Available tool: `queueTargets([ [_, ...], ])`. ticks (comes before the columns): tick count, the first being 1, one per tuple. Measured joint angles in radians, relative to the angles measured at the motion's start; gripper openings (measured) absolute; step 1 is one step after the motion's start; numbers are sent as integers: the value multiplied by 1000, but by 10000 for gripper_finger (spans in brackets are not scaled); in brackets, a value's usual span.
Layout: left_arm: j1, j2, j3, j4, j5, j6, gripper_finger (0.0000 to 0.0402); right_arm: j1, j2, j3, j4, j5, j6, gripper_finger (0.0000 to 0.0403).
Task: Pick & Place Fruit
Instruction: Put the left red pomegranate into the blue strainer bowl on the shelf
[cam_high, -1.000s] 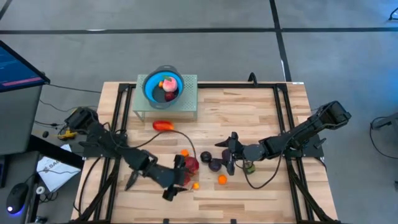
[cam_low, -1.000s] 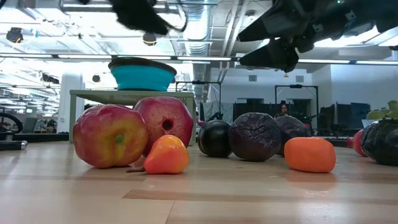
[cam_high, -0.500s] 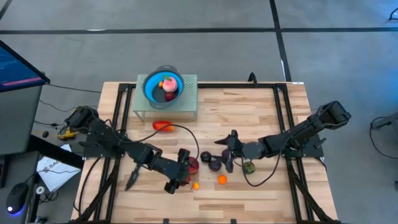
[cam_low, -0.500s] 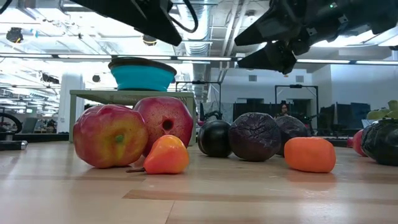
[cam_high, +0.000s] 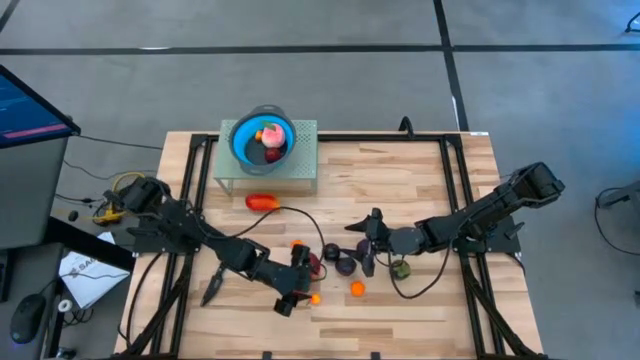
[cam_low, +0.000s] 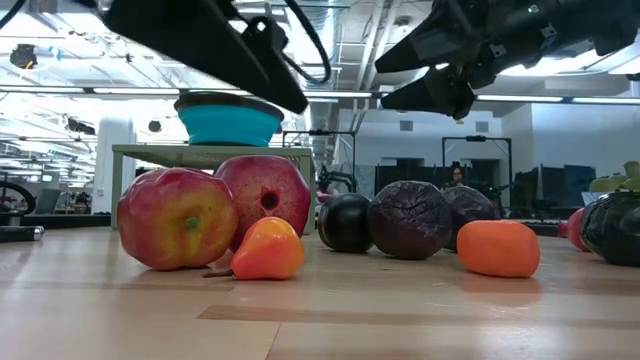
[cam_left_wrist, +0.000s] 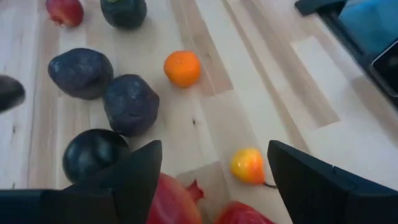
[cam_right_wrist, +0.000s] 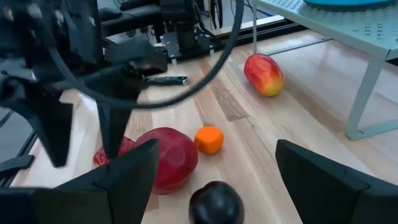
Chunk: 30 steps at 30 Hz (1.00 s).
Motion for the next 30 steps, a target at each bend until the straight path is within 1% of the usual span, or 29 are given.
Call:
queueTargets([
  [3,1,28,-10,-6,-11,34,281,0,0,0,2,0,1,315],
  [8,9,60,-24,-2,-121,74,291,-5,0,0,3,0,1,315],
  [10,11,60,-24,3,-140,88,299,-5,0,0,4,0,1,315],
  [17,63,49,-22,2,-146,76,323,-5,0,0,3,0,1,315],
  [20,93,50,-23,-9,-146,53,329,-5,0,0,3,0,2,315],
  [24,113,48,-23,-44,-136,64,331,-5,0,0,3,0,2,315],
  [27,117,28,-23,-54,-83,75,331,-4,0,0,3,0,2,315],
  [30,127,-2,-23,-107,-37,35,331,-4,0,0,4,0,2,315],
])
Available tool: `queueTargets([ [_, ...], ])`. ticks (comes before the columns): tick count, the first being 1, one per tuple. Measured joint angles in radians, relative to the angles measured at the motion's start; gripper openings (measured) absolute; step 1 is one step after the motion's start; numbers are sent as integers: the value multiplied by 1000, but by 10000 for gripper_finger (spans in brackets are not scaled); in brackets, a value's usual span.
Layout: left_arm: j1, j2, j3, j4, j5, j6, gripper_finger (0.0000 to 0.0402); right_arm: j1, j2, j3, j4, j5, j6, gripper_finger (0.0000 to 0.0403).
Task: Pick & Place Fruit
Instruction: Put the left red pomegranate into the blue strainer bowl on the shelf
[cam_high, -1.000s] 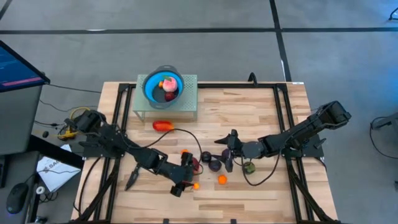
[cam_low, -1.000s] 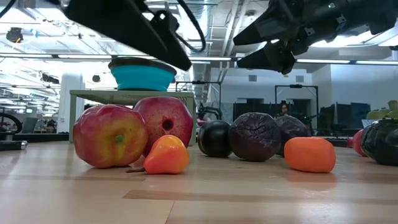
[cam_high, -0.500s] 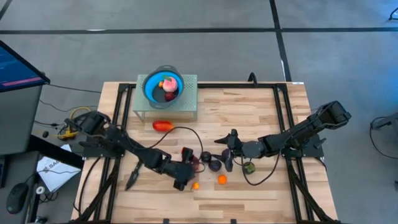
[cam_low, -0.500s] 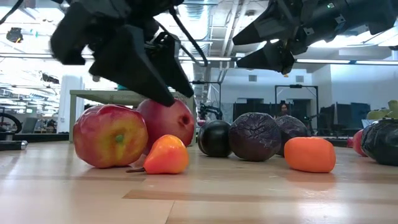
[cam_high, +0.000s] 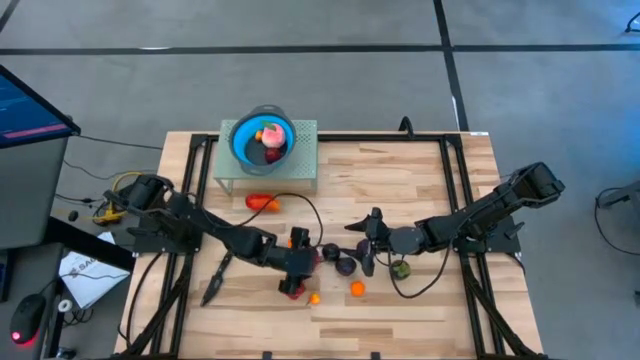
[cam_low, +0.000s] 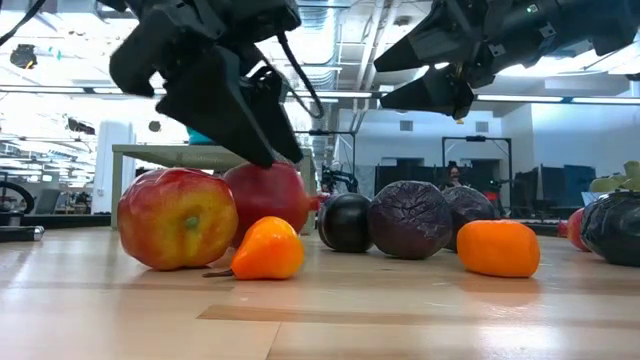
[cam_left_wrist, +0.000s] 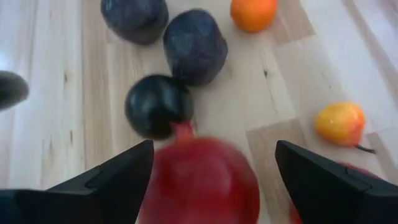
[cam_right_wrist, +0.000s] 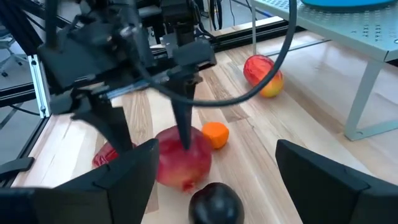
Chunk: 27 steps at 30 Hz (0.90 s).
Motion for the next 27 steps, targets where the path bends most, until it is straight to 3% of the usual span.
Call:
queueTargets([
  [8,40,-26,0,-56,5,-61,334,0,0,0,0,0,0,315],
  [17,66,-9,1,-65,67,-354,382,0,0,0,3,0,0,315],
  [27,55,82,7,-39,53,-525,381,1,0,0,4,0,0,315],
])
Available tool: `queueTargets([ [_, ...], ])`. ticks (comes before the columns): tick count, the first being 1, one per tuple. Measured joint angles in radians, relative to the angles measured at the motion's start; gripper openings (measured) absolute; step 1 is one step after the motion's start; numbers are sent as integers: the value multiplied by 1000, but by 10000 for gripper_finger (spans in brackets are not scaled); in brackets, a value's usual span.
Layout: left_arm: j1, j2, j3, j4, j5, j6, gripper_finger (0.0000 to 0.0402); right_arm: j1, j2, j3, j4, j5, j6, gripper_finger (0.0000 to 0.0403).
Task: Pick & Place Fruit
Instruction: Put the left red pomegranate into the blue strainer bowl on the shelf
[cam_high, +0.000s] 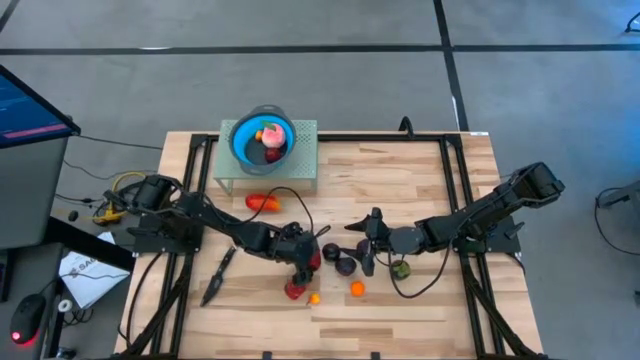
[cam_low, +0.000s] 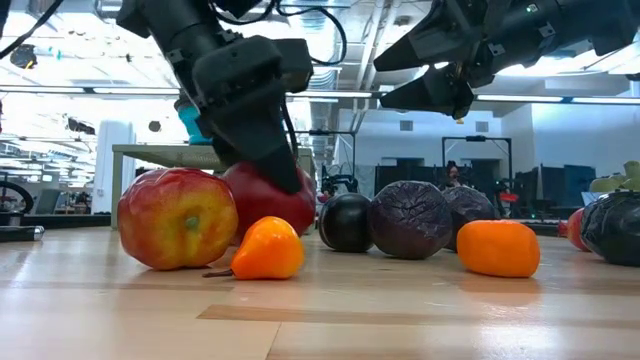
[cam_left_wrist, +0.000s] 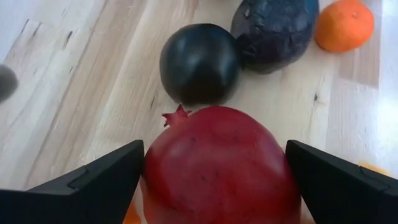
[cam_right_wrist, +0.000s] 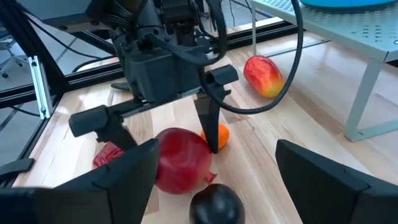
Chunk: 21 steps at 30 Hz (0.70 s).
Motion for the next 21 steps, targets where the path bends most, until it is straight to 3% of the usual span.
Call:
queueTargets([
  [21,0,-122,-10,-71,20,6,357,0,0,0,-3,0,0,315],
])
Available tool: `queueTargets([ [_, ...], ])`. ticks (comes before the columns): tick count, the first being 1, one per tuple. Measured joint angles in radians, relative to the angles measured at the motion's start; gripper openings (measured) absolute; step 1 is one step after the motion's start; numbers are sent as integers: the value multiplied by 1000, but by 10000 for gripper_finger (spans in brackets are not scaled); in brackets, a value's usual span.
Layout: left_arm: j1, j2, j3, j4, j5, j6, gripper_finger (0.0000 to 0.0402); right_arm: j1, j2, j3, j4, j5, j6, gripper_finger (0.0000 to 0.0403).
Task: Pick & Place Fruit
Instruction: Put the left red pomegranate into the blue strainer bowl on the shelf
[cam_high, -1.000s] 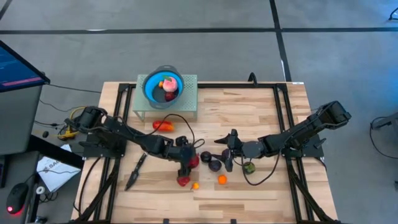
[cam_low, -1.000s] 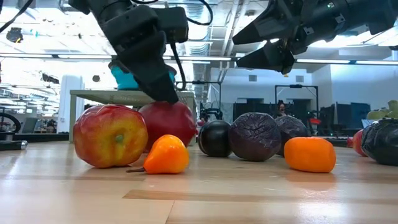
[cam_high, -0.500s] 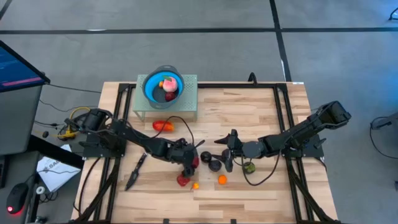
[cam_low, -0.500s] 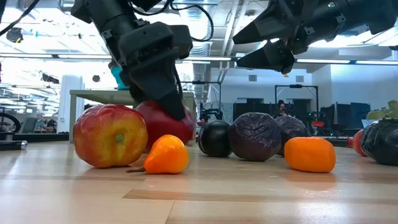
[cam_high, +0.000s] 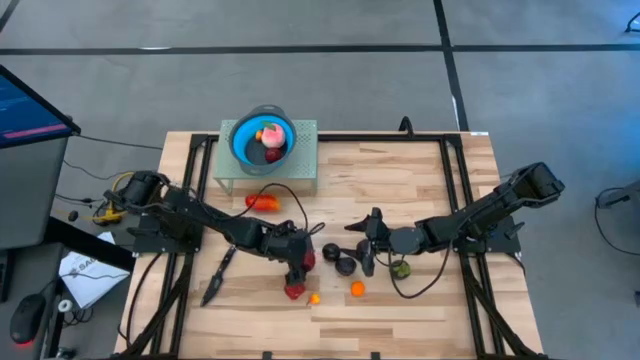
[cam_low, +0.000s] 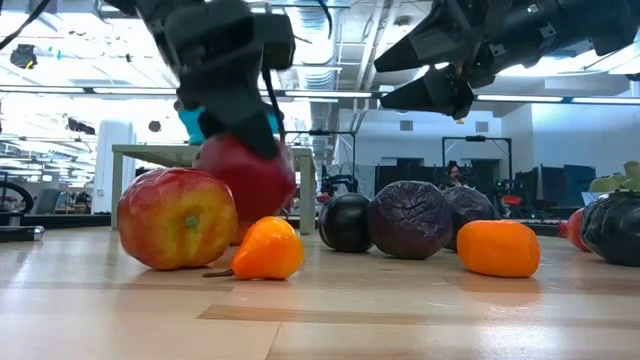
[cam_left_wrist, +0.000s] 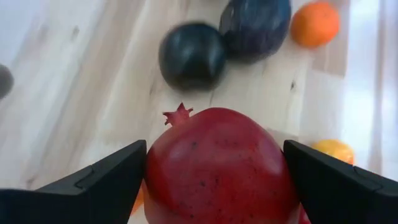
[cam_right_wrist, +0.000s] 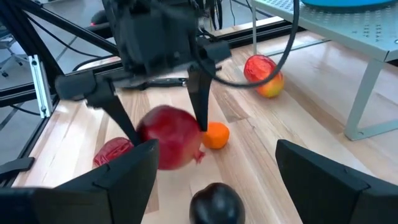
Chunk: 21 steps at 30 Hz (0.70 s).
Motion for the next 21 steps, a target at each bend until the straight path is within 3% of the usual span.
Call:
queueTargets([
  [4,0,-84,0,3,-52,0,351,0,0,0,-1,0,0,315],
  [8,-14,-199,0,4,-174,21,353,7,0,0,-4,0,0,315],
  [17,-101,-479,3,5,-714,263,352,26,0,0,-3,0,0,315],
  [21,-78,-561,3,5,-856,381,358,17,0,0,0,0,0,315],
])
